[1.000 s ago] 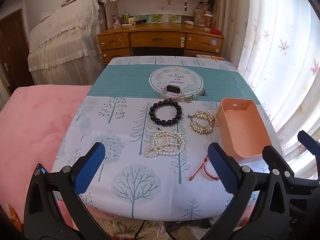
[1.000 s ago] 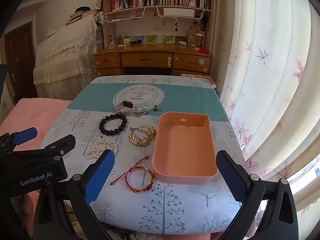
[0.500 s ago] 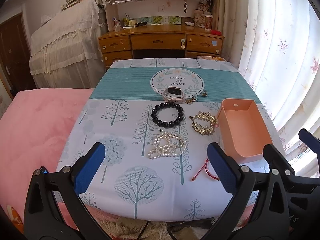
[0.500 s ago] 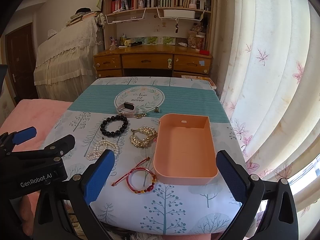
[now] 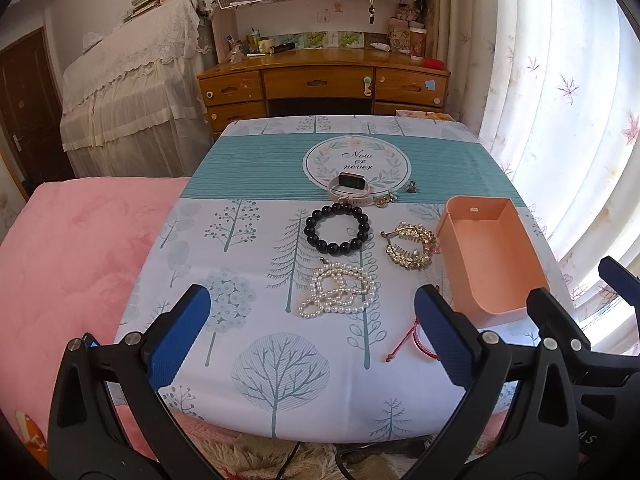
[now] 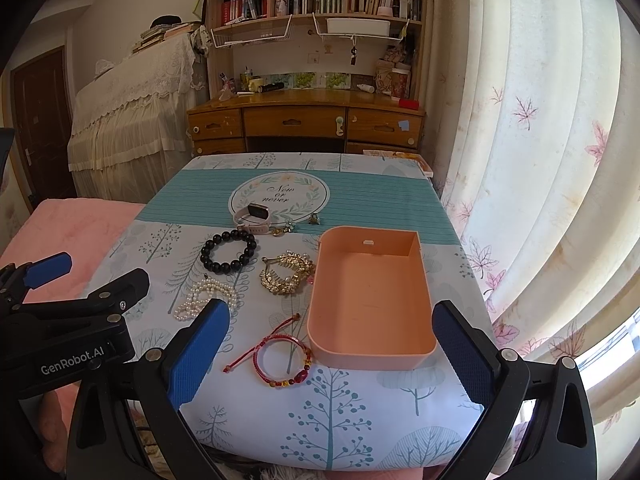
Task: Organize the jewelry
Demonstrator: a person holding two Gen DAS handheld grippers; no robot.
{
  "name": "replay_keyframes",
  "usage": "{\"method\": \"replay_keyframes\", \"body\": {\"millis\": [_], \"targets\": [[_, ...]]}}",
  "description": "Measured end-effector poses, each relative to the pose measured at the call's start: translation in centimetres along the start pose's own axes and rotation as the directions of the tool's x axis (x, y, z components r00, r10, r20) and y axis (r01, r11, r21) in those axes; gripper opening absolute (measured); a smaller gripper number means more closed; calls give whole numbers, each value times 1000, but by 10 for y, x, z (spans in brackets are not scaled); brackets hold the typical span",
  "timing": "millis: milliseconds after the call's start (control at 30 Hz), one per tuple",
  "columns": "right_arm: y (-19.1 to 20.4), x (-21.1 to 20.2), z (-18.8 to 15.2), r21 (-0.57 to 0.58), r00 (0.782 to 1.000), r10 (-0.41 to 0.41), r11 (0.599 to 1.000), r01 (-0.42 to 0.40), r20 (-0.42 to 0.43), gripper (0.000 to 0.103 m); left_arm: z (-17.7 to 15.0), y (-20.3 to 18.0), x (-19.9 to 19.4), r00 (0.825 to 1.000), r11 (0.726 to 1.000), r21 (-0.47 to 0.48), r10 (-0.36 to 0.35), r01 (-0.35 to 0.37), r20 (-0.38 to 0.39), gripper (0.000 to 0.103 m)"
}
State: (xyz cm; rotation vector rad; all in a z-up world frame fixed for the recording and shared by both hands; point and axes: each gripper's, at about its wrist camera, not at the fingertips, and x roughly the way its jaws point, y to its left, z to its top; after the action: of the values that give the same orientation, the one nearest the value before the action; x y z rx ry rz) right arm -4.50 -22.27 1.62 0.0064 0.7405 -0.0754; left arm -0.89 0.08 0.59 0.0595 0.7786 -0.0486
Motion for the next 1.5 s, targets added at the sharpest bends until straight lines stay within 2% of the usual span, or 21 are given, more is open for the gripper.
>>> {"method": "replay_keyframes", "body": {"millis": [1500], "targets": [[7,0,6,-21,1000,4,1000,-4,10,102,5,12,-6,1000,1000,-14,16,-16,16,101]]}}
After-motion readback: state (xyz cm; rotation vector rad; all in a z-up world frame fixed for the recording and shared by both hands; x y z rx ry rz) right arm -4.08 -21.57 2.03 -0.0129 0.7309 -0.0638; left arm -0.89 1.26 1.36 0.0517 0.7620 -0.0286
